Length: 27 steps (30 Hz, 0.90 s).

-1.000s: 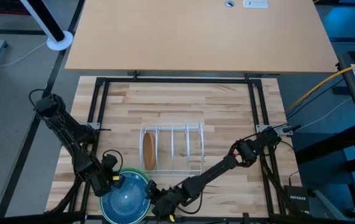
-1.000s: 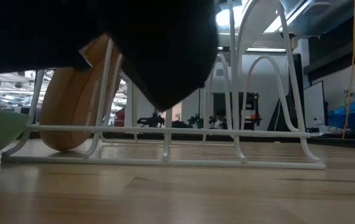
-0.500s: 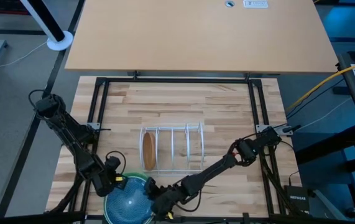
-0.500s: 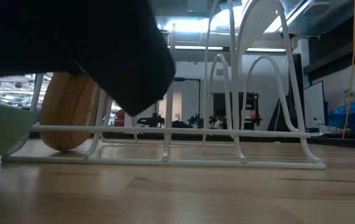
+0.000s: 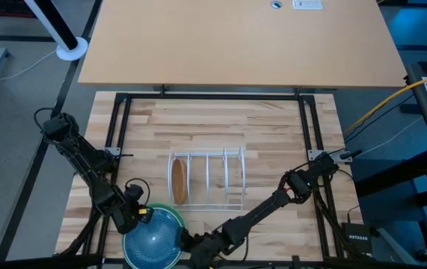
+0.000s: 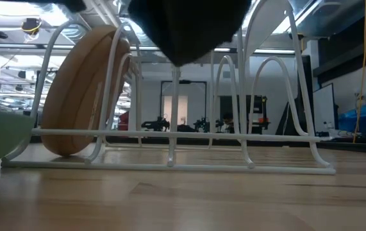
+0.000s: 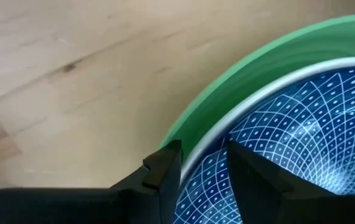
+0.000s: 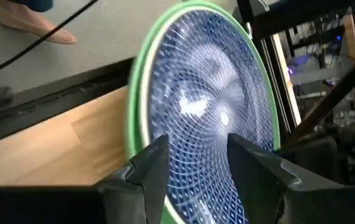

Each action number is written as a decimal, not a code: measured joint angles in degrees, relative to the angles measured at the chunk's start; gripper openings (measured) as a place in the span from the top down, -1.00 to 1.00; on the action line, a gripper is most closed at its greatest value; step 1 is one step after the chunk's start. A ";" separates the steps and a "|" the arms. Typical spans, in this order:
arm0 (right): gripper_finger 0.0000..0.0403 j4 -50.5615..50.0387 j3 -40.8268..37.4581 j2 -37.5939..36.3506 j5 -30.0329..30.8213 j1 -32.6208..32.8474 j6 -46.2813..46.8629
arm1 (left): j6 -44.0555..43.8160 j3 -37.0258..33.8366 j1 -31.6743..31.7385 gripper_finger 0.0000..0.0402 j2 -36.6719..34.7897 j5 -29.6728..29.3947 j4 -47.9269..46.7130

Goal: Sort dishes
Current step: Put the blue plate into the dish rack

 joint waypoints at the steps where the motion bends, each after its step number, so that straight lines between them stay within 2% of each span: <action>1: 0.18 -0.11 0.00 0.00 -0.55 -0.13 -0.06 | 0.00 0.00 0.00 0.39 0.00 0.00 0.08; 8: 0.18 -0.46 0.00 0.00 -2.58 -1.47 0.19 | 1.33 0.21 0.00 0.39 0.02 0.05 1.93; 16: 0.18 -0.62 0.00 0.00 -3.30 -1.28 1.71 | 1.64 0.76 0.00 0.39 -1.37 0.07 -1.69; 21: 0.18 -0.72 0.00 0.00 -3.29 -1.32 2.94 | 2.05 0.74 0.00 0.39 -4.90 0.07 -3.93; 27: 0.18 -1.32 0.00 0.00 -2.79 -1.39 3.07 | 8.75 0.74 -0.55 0.39 -10.58 0.08 -0.40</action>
